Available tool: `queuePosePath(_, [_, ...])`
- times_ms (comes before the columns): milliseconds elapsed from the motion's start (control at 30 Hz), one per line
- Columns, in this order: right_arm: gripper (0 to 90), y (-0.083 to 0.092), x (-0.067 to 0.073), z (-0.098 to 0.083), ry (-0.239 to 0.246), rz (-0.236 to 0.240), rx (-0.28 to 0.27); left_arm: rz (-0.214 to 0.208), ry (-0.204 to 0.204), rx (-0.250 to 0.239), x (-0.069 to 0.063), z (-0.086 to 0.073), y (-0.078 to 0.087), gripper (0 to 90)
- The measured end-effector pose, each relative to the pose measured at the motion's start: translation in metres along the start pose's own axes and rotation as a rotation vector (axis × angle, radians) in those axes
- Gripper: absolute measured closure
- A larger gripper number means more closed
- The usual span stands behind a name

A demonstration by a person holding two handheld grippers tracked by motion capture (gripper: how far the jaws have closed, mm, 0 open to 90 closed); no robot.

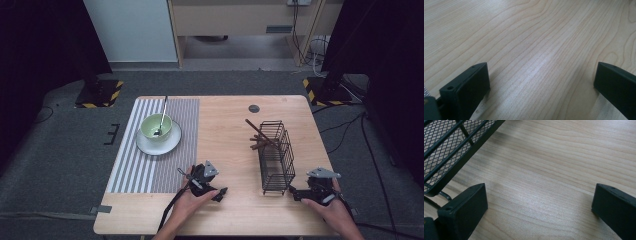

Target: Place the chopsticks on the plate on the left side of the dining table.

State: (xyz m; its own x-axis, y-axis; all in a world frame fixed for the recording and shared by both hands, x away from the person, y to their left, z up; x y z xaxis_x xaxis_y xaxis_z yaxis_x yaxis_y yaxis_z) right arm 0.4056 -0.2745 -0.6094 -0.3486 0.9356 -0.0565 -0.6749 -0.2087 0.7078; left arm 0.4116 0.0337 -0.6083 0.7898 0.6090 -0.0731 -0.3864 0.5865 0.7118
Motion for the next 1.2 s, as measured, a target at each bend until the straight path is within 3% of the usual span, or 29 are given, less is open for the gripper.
queuePosePath(267, [0.4, 0.0, 0.0, 0.0, 0.0, 0.0, 0.0, -0.007, -0.006, -0.01, -0.002, 0.002, 0.005, 3.8])
queuePosePath(367, [0.4, 0.0, 0.0, 0.0, 0.0, 0.0, 0.0, -0.035, 0.02, -0.039, -0.003, 0.006, 0.011, 4.8])
queuePosePath(500, [0.4, 0.0, 0.0, 0.0, 0.0, 0.001, 0.0, -0.074, 0.007, -0.031, -0.009, 0.008, 0.012, 5.6])
queuePosePath(633, [0.4, 0.0, 0.0, 0.0, 0.003, 0.004, -0.001, -0.1, 0.014, -0.059, -0.018, 0.025, 0.026, 6.5])
queuePosePath(733, [0.4, 0.0, 0.0, 0.0, 0.003, 0.004, -0.001, -0.097, -0.019, -0.06, -0.019, 0.036, 0.037, 6.9])
queuePosePath(933, [0.4, 0.0, 0.0, 0.0, -0.001, 0.001, 0.0, -0.08, -0.027, -0.083, -0.01, 0.064, 0.055, 8.1])
queuePosePath(1200, [0.4, 0.001, 0.0, 0.0, 0.0, -0.001, 0.0, -0.059, -0.03, -0.109, 0.006, 0.093, 0.062, 9.8])
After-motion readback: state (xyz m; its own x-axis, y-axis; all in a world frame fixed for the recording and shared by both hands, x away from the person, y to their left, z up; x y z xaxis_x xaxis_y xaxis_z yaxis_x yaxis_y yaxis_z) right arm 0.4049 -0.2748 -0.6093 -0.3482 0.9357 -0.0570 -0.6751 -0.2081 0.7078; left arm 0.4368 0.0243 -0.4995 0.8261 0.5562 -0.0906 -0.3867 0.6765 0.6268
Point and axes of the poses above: each handheld gripper's, and its own axes: y roughly backward along the jaws, z roughly out of its top, x roughly to its left, the point moved 10 cm from there along -y, roughly forward along the jaws, and after that the axes turned 5 degrees about -z, right-handed, at the moved point
